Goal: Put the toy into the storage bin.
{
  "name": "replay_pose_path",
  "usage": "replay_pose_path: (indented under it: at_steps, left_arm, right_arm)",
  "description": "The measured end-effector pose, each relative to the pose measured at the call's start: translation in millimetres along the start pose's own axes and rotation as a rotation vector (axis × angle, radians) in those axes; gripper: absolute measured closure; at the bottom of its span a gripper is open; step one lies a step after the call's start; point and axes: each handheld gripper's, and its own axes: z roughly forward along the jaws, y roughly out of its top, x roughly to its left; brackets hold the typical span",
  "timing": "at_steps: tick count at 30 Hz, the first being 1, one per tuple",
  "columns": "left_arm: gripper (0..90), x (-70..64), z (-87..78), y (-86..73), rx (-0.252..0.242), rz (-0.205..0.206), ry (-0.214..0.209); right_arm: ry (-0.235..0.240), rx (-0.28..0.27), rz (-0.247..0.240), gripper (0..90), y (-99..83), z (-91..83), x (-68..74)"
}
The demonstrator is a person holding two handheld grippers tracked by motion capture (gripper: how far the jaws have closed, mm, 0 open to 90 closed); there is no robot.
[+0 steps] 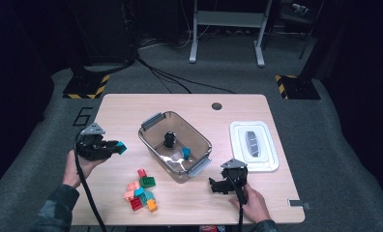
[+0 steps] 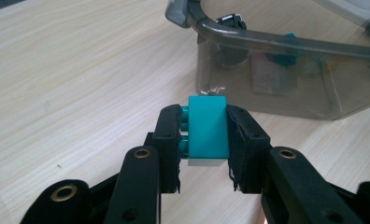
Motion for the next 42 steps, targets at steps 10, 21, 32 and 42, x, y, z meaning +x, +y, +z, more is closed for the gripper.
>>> replay_pose_path:
  at_steps: [10, 21, 32, 42]
  left_arm:
    - [67.3, 1.6, -5.5, 22.2, -0.019, 0.009, 0.007]
    - [67.3, -1.0, -12.5, 49.0, -0.029, 0.040, 0.023]
    - [67.3, -6.9, -14.1, 73.2, -0.046, 0.064, 0.028]
    - [67.3, -23.6, 8.8, 93.4, -0.029, 0.105, -0.005]
  right_arm:
    - [-0.005, -0.002, 0.007, 0.0, -0.4, -0.4, 0.7]
    - [-0.018, -0.004, 0.028, 0.0, -0.6, -0.5, 2.6]
    - [-0.018, -0.004, 0.028, 0.0, -0.7, -0.5, 2.6]
    - [-0.018, -0.005, 0.029, 0.0, -0.6, -0.5, 2.6]
